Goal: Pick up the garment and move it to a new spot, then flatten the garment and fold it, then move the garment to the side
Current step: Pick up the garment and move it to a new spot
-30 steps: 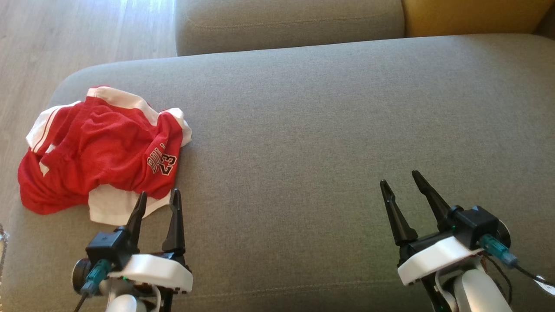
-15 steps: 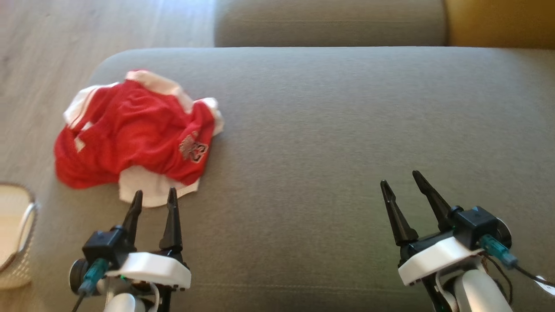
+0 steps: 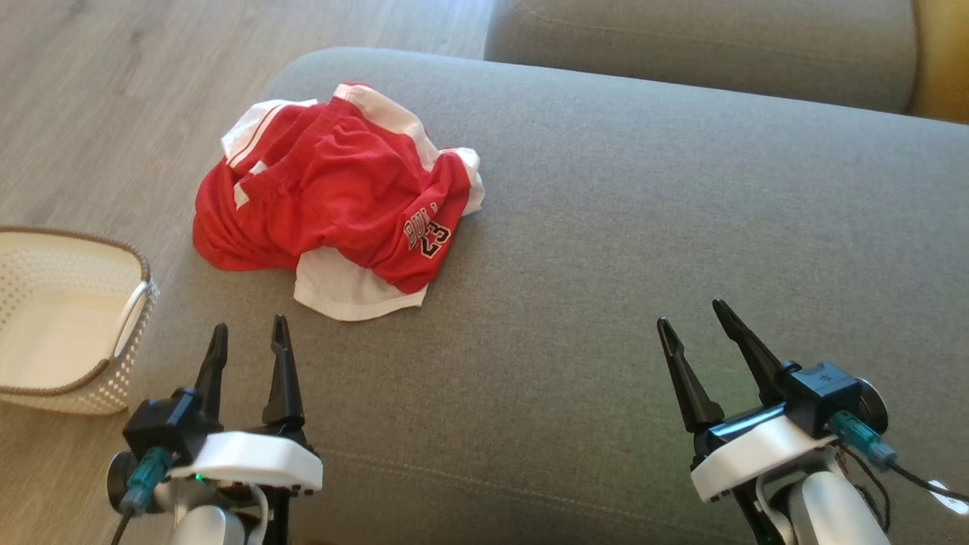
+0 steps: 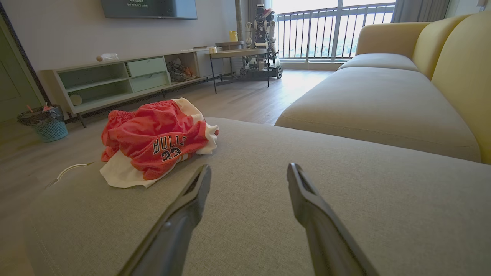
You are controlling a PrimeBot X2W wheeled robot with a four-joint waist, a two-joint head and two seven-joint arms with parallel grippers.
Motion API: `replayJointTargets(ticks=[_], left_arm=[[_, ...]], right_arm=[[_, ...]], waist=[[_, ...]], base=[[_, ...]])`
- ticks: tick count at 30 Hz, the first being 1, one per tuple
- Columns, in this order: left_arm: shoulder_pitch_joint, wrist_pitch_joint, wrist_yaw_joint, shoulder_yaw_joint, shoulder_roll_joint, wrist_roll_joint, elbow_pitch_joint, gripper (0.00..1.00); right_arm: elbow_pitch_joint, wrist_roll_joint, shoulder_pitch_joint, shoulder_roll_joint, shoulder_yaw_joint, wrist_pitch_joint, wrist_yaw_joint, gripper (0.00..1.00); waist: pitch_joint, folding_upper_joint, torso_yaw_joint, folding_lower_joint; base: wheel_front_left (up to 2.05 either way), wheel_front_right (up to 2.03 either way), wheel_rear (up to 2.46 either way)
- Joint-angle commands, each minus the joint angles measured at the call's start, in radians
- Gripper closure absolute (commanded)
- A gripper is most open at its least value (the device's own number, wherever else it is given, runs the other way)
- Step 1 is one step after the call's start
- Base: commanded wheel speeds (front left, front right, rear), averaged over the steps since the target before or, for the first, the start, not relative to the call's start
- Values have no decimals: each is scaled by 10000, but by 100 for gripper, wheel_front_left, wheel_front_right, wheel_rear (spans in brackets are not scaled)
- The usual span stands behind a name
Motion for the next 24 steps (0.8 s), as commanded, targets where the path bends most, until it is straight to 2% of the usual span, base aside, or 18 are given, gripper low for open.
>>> replayJointTargets(ticks=[1,4,7,12,16,24], left_arm=[[-445,-124,69,332,112,-77,-407,0],[-694,-124,77,381,112,-77,-467,0],[-1312,-124,-104,606,112,53,-515,0],[-2802,-124,-613,911,205,476,-367,0],[-4345,-84,-1012,885,550,629,656,0],[-7813,2092,-1574,565,1303,239,2999,0]], right_arm=[[-347,-115,-382,-104,262,-93,-2,0],[-370,-165,-424,-104,306,-93,-2,0],[-395,-250,-534,-104,338,-93,-2,0],[-450,-442,-733,-104,377,-93,-2,0],[-495,-617,-915,-104,390,-93,-2,0],[-648,-946,-1572,-104,441,-93,-2,0]], waist=[[100,0,68,0],[327,0,71,0],[694,0,6,0],[1382,0,-157,0],[1882,0,-303,0],[2956,0,-727,0]], base=[[0,0,0],[0,0,0],[0,0,0],[0,0,0],[0,0,0],[0,0,0]])
